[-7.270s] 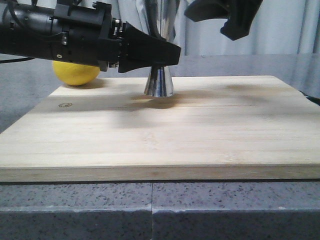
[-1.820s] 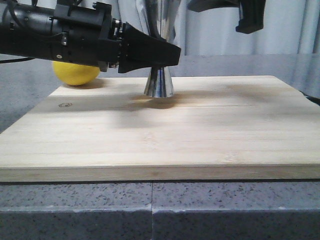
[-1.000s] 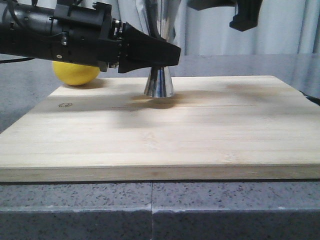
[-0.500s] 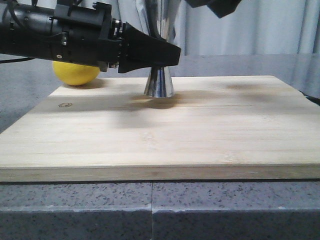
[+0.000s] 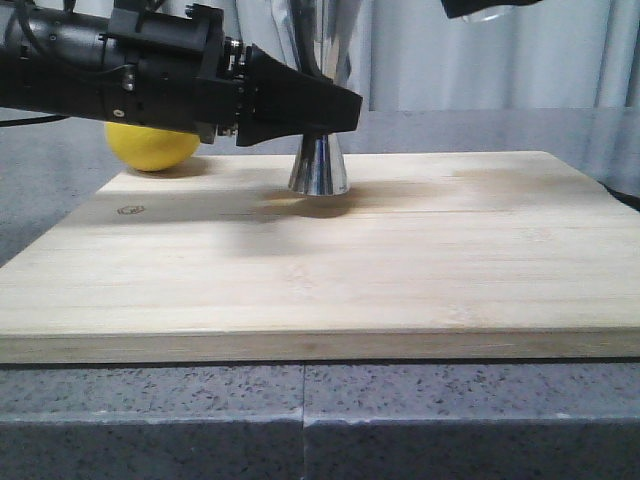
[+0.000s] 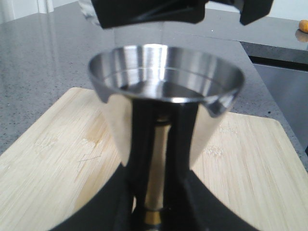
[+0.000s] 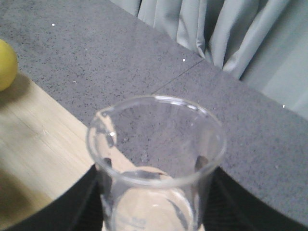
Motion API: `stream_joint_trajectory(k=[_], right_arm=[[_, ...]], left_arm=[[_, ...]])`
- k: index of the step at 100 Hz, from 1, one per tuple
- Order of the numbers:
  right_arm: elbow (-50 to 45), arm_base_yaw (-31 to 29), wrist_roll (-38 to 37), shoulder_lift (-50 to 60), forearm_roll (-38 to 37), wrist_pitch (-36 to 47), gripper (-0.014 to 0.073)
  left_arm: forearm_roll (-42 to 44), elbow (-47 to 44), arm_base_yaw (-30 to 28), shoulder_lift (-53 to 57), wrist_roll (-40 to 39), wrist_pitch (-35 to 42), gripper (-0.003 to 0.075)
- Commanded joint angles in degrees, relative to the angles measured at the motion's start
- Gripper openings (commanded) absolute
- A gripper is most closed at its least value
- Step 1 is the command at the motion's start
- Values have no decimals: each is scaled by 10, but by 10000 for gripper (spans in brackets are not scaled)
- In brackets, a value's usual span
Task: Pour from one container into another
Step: 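Carry the beaker back and set it down with the right gripper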
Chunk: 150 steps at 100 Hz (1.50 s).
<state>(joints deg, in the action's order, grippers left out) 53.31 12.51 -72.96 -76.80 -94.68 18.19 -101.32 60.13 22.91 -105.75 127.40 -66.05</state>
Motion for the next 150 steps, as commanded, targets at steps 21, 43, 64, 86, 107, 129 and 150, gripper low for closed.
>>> stream_joint_trajectory(k=[21, 43, 64, 86, 107, 129, 150], right_arm=[[-21, -102, -6, 19, 69, 132, 270], [-54, -127, 33, 19, 87, 180, 270], [-87, -127, 153, 19, 171, 214, 270], [-109, -127, 240, 6, 247, 249, 270], [-109, -127, 276, -35, 289, 269, 270], [-109, -132, 304, -75, 308, 281, 270], [-109, -151, 313, -97, 312, 284, 270]], left_arm=[[-37, 16, 5, 24, -5, -67, 62], [-37, 16, 5, 24, -5, -67, 62], [-36, 16, 5, 24, -5, -67, 62], [-35, 16, 5, 24, -5, -67, 62], [-32, 16, 5, 24, -5, -67, 62], [-32, 16, 5, 24, -5, -67, 62], [-32, 16, 5, 24, -5, -67, 62]])
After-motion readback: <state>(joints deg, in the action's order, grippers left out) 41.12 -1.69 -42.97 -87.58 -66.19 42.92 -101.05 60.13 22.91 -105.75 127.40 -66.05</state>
